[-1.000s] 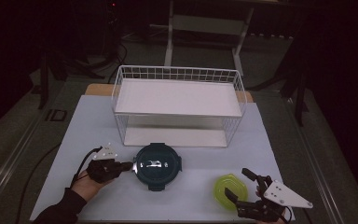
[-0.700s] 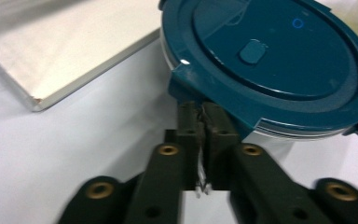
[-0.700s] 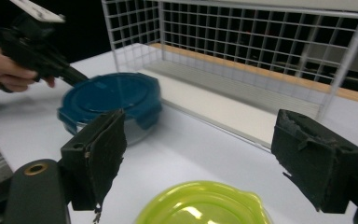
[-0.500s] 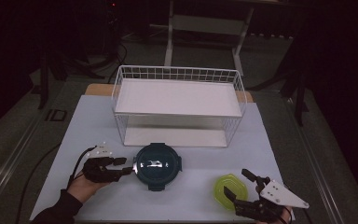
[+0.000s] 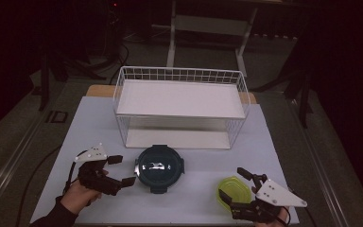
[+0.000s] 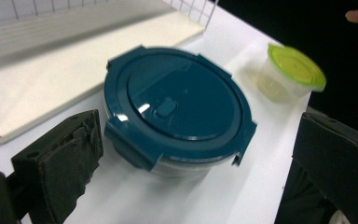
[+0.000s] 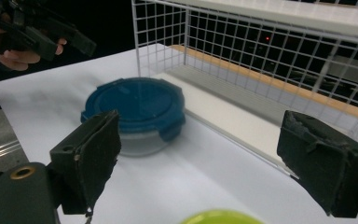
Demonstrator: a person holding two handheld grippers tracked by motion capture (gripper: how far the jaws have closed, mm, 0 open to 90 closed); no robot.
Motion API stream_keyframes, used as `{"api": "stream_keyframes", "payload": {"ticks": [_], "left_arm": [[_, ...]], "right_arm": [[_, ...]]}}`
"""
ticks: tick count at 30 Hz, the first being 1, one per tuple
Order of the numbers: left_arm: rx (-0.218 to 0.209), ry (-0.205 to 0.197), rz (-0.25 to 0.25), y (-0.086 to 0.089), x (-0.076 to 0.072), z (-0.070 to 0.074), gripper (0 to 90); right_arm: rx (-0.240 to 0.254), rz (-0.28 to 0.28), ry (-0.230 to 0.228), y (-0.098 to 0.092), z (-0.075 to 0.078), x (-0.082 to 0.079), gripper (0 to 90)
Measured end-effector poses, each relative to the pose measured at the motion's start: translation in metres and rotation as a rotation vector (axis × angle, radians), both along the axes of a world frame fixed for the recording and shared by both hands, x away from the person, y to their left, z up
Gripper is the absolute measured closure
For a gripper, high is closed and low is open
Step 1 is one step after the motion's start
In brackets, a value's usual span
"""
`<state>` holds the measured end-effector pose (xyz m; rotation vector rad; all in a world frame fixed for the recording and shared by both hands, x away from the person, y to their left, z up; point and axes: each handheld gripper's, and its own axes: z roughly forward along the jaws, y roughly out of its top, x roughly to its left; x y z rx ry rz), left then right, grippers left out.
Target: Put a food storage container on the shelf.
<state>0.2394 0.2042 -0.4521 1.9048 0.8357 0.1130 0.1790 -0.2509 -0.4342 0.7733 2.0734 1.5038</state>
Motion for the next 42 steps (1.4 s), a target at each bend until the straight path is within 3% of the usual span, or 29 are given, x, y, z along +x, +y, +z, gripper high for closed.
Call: {"api": "stream_keyframes", "payload": {"ticks": [7, 9, 12, 16, 17, 20, 22, 23, 24, 28, 33, 34, 35, 38, 42], "left_arm": [[0.000, 0.013, 0.021, -0.004, 0.003, 0.011, 1.1], [-0.005, 0.017, 0.036, -0.004, 0.004, 0.011, 1.1], [0.006, 0.027, 0.044, -0.004, 0.009, 0.010, 1.1], [-0.004, 0.056, 0.058, -0.004, 0.015, 0.007, 2.2], [-0.023, 0.098, 0.073, -0.002, 0.021, 0.003, 2.2], [-0.040, 0.173, 0.094, 0.001, 0.032, -0.006, 2.7], [-0.050, 0.187, 0.102, 0.002, 0.034, -0.009, 4.3], [-0.061, 0.228, 0.109, 0.004, 0.039, -0.014, 4.3], [-0.061, 0.240, 0.117, 0.004, 0.040, -0.016, 5.9], [-0.071, 0.359, 0.154, 0.006, 0.051, -0.030, 13.9], [-0.110, 0.490, 0.180, 0.007, 0.061, -0.045, 17.6], [-0.110, 0.490, 0.180, 0.007, 0.061, -0.045, 19.3], [-0.105, 0.543, 0.197, 0.005, 0.064, -0.052, 22.2], [-0.081, 0.588, 0.182, 0.001, 0.066, -0.059, 24.8], [-0.115, 0.642, 0.169, 0.000, 0.068, -0.061, 31.7]], "right_arm": [[-0.023, 0.036, 0.033, 0.021, 0.026, 0.020, 10.6], [-0.032, 0.036, 0.020, 0.025, 0.033, 0.027, 10.6], [-0.044, 0.048, 0.004, 0.036, 0.040, 0.036, 10.3], [-0.049, 0.060, 0.018, 0.050, 0.041, 0.045, 10.3], [-0.053, 0.066, 0.034, 0.054, 0.040, 0.049, 10.4], [-0.042, 0.089, 0.088, 0.071, 0.033, 0.061, 10.3], [-0.039, 0.090, 0.106, 0.074, 0.031, 0.064, 10.3], [-0.041, 0.094, 0.120, 0.077, 0.029, 0.066, 10.3], [-0.038, 0.092, 0.139, 0.081, 0.025, 0.069, 10.4], [-0.032, 0.101, 0.183, 0.087, 0.018, 0.073, 10.4], [-0.027, 0.098, 0.202, 0.088, 0.014, 0.075, 10.4], [-0.027, 0.098, 0.202, 0.088, 0.014, 0.075, 10.4], [-0.023, 0.099, 0.223, 0.088, 0.011, 0.076, 10.5], [-0.028, 0.099, 0.229, 0.089, 0.009, 0.076, 10.5], [-0.033, 0.099, 0.240, 0.089, 0.006, 0.077, 10.6]]}}
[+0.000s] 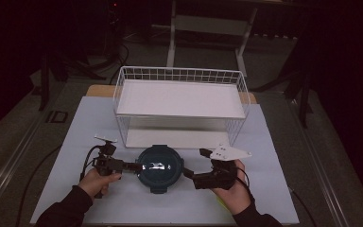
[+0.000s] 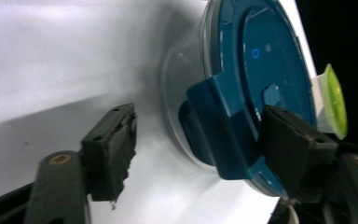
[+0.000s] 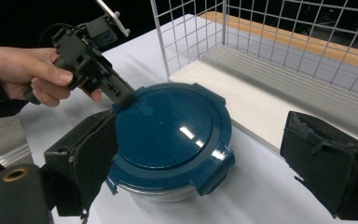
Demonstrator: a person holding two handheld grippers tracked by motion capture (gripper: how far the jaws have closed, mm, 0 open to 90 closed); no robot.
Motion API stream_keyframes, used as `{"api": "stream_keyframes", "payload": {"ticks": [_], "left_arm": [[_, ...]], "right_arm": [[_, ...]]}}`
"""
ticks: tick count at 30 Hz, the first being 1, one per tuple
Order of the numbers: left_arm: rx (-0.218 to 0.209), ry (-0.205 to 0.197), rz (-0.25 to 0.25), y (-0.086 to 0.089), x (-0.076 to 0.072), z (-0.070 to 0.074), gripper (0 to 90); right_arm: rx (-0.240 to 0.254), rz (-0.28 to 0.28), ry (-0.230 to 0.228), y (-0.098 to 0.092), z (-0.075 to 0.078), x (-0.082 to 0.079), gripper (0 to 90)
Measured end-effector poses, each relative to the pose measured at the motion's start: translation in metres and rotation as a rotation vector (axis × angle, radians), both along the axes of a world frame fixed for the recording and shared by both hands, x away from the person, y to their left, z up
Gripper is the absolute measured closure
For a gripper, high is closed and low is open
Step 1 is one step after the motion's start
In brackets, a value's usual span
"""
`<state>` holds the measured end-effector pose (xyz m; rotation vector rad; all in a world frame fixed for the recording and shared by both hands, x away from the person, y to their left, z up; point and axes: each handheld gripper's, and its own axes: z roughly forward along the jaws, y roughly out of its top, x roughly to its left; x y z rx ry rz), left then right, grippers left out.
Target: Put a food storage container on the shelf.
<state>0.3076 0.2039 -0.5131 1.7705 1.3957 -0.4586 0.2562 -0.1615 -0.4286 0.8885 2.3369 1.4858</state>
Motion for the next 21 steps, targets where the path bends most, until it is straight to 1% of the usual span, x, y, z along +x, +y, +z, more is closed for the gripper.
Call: {"api": "stream_keyframes", "payload": {"ticks": [1, 2, 3, 4, 6, 7, 8, 9, 12, 15, 16, 17, 19, 21], "left_arm": [[-0.011, 0.016, -0.001, 0.0002, 0.0006, 0.0000, 36.6], [-0.033, 0.040, -0.003, 0.0013, 0.0018, -0.0011, 36.6], [-0.054, 0.059, -0.004, 0.0018, 0.0028, -0.0022, 42.3], [-0.064, 0.073, -0.006, 0.0021, 0.0038, -0.0030, 42.3], [-0.090, 0.102, -0.010, 0.0030, 0.0055, -0.0048, 45.3], [-0.114, 0.128, -0.009, 0.0043, 0.0067, -0.0067, 48.2], [-0.135, 0.136, -0.007, 0.0047, 0.0071, -0.0081, 48.2], [-0.138, 0.136, -0.011, 0.0051, 0.0074, -0.0083, 51.0], [-0.140, 0.112, -0.029, 0.0056, 0.0073, -0.0089, 51.3], [-0.141, 0.098, -0.025, 0.0052, 0.0056, -0.0088, 51.3], [-0.141, 0.098, -0.025, 0.0052, 0.0056, -0.0088, 51.3], [-0.139, 0.087, -0.026, 0.0049, 0.0041, -0.0082, 51.3], [-0.133, 0.062, -0.028, 0.0047, 0.0013, -0.0071, 51.5], [-0.132, 0.039, -0.038, 0.0045, -0.0013, -0.0055, 51.9]], "right_arm": [[-0.003, 0.002, 0.006, 0.0000, -0.0005, 0.0003, 11.4], [-0.005, 0.000, 0.009, 0.0000, -0.0010, 0.0008, 11.7], [-0.009, -0.004, 0.019, -0.0001, -0.0015, 0.0014, 12.4], [-0.009, -0.004, 0.019, -0.0001, -0.0015, 0.0014, 12.4], [-0.011, -0.010, 0.023, -0.0004, -0.0019, 0.0020, 12.5], [-0.007, -0.013, 0.027, -0.0008, -0.0020, 0.0022, 12.5], [-0.007, -0.013, 0.027, -0.0008, -0.0020, 0.0022, 12.5], [-0.009, -0.013, 0.028, -0.0014, -0.0017, 0.0019, 12.9], [-0.012, -0.014, 0.030, -0.0019, -0.0020, 0.0021, 12.9], [-0.017, -0.019, 0.050, -0.0023, -0.0032, 0.0037, 13.3], [-0.017, -0.019, 0.050, -0.0023, -0.0032, 0.0037, 13.3], [-0.020, -0.022, 0.059, -0.0022, -0.0036, 0.0045, 13.6], [-0.030, -0.035, 0.094, -0.0021, -0.0052, 0.0066, 14.8], [-0.034, -0.043, 0.119, -0.0017, -0.0069, 0.0088, 15.0]]}}
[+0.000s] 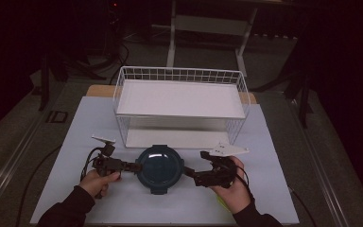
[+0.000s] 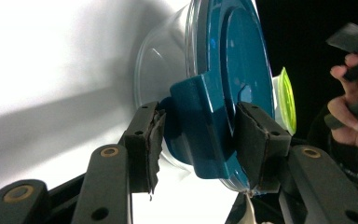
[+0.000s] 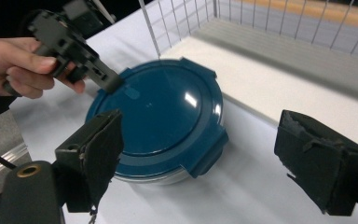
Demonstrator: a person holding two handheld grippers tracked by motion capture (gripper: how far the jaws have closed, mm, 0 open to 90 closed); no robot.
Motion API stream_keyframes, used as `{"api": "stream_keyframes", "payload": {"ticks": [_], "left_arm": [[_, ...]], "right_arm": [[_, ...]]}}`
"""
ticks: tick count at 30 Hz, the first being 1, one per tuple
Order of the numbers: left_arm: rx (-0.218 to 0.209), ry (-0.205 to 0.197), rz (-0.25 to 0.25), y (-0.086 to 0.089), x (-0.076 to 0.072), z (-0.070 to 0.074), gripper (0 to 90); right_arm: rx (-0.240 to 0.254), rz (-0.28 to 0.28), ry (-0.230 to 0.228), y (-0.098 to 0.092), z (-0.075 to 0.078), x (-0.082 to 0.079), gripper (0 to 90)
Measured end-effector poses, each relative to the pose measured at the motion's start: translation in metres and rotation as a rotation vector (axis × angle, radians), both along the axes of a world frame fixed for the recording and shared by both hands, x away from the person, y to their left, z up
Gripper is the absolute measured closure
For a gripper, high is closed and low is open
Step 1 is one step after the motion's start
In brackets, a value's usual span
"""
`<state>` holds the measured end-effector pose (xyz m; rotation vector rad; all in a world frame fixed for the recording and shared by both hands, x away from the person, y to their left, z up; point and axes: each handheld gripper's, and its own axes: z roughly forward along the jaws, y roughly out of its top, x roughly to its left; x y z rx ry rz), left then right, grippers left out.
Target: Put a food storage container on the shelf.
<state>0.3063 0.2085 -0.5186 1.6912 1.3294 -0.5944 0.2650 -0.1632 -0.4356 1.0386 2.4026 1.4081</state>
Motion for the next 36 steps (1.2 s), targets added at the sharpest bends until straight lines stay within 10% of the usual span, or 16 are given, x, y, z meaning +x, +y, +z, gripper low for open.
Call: {"api": "stream_keyframes", "payload": {"ticks": [17, 36], "left_arm": [[0.036, -0.189, -0.048, -0.002, -0.024, 0.009, 53.8], [0.059, -0.287, -0.097, -0.001, -0.039, 0.011, 55.6]], "right_arm": [[-0.020, 0.031, 0.280, 0.006, -0.025, 0.026, 24.9], [-0.046, 0.108, 0.381, 0.018, -0.040, 0.028, 41.1]]}}
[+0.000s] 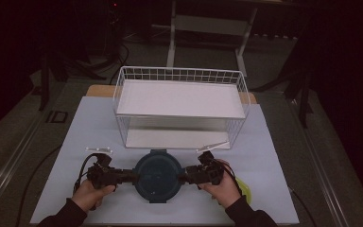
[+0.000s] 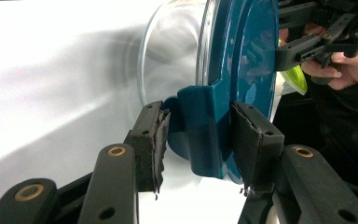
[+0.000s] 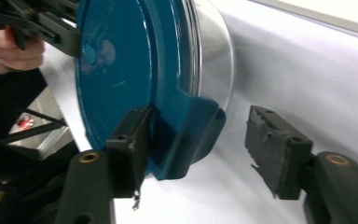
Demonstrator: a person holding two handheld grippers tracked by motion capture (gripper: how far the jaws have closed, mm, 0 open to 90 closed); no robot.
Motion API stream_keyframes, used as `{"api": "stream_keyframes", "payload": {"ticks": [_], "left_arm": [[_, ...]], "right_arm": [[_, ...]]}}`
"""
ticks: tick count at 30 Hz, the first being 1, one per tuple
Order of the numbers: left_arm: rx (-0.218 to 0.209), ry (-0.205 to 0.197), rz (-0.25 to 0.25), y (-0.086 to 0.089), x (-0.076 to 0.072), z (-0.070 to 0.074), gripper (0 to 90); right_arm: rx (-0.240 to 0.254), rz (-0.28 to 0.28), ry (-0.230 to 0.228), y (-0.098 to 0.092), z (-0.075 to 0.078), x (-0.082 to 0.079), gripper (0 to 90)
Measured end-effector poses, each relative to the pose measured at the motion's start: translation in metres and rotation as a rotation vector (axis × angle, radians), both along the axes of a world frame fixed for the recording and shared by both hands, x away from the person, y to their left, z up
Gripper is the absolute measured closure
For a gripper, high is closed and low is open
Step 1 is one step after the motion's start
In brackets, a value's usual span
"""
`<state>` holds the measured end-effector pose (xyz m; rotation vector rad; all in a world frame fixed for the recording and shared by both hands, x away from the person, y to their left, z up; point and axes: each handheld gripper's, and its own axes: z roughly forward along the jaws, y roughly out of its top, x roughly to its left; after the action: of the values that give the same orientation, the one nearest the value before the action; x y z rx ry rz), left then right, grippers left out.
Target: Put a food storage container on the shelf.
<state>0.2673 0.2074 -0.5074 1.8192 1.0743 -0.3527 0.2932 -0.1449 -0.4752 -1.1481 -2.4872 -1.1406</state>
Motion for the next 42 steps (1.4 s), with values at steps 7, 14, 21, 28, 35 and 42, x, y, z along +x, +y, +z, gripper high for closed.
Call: {"api": "stream_keyframes", "payload": {"ticks": [7, 14, 21, 28, 35, 42], "left_arm": [[0.003, -0.017, -0.010, 0.000, -0.003, 0.000, 56.0], [-0.003, -0.010, 0.013, -0.003, -0.006, 0.002, 56.5], [0.009, 0.000, 0.033, -0.006, -0.009, 0.006, 57.1], [-0.011, 0.025, 0.043, -0.009, -0.007, 0.009, 57.2], [-0.008, -0.019, 0.043, -0.012, -0.005, 0.031, 57.2], [-0.008, -0.059, 0.040, -0.017, 0.000, 0.058, 57.2]], "right_arm": [[0.039, 0.025, 0.042, -0.002, -0.001, 0.000, 51.7], [0.061, 0.023, 0.062, -0.005, -0.003, -0.001, 54.0], [0.058, -0.005, 0.040, -0.007, -0.003, -0.009, 55.3], [0.074, -0.029, 0.063, -0.010, -0.003, -0.012, 55.6], [0.103, -0.043, 0.027, -0.015, 0.012, -0.013, 55.7], [0.132, -0.056, -0.008, -0.021, 0.036, -0.011, 55.9]]}}
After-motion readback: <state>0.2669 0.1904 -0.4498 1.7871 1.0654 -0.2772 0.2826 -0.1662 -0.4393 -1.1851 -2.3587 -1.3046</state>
